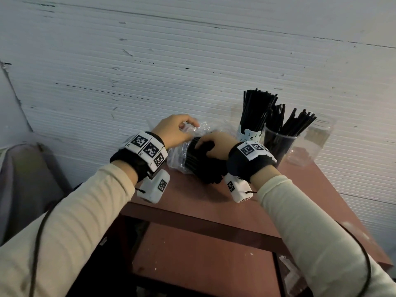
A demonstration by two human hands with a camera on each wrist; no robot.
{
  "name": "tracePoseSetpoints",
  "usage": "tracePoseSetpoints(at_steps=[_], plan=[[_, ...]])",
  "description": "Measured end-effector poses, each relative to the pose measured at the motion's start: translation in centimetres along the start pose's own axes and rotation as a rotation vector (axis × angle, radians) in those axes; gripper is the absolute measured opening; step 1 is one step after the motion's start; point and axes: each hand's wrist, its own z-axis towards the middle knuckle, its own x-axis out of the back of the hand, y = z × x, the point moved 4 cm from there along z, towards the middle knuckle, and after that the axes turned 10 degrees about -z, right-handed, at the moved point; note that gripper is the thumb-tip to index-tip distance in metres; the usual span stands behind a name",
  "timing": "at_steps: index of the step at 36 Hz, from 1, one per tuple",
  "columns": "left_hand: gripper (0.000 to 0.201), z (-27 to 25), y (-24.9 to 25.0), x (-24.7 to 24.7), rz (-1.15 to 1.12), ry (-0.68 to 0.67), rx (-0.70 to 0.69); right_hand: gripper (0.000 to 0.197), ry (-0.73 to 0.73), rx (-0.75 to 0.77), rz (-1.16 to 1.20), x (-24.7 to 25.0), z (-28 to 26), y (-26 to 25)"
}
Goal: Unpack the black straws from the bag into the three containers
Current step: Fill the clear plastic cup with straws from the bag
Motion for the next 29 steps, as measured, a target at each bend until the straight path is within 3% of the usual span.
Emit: tracePoseSetpoints(at_steps=[6,11,15,17,21,26,29], plan=[[0.036,-0.3,-0.2,-0.2,0.029,-0.022,0.009,0.042,-0.034,0.038,0.029,1.8,-1.3,1.0],[0.049,-0.4,0.0,-0.7,0.199,0.013,0.03,0.042,-0.027,0.034,0.106,3.0,-3.3,2.7],[0.065,-0.7,2.3,-1.9,0.242,0.095,-0.177,0.044,-0.042,0.045,0.14,3.4,-4.8,3.9],[0.074,-0.7,3.7,-3.5,0.28,-0.018,-0.285,0.043,-0.051,0.055,0.148,3.7,-5.6,4.2],[0.085,0.2,5.2,-7.0,0.381,-0.268,-0.298,0.039,-0.043,0.103,0.13,4.8,-7.4,4.1],[0.043,0.7,6.6,-9.5,0.45,-0.33,-0.314,0.04,-0.011,0.11,0.143,5.8,-9.5,4.6],[0.015,0.7,7.2,-10.0,0.416,-0.266,-0.338,0.038,0.036,0.104,0.189,6.4,-10.7,5.3]])
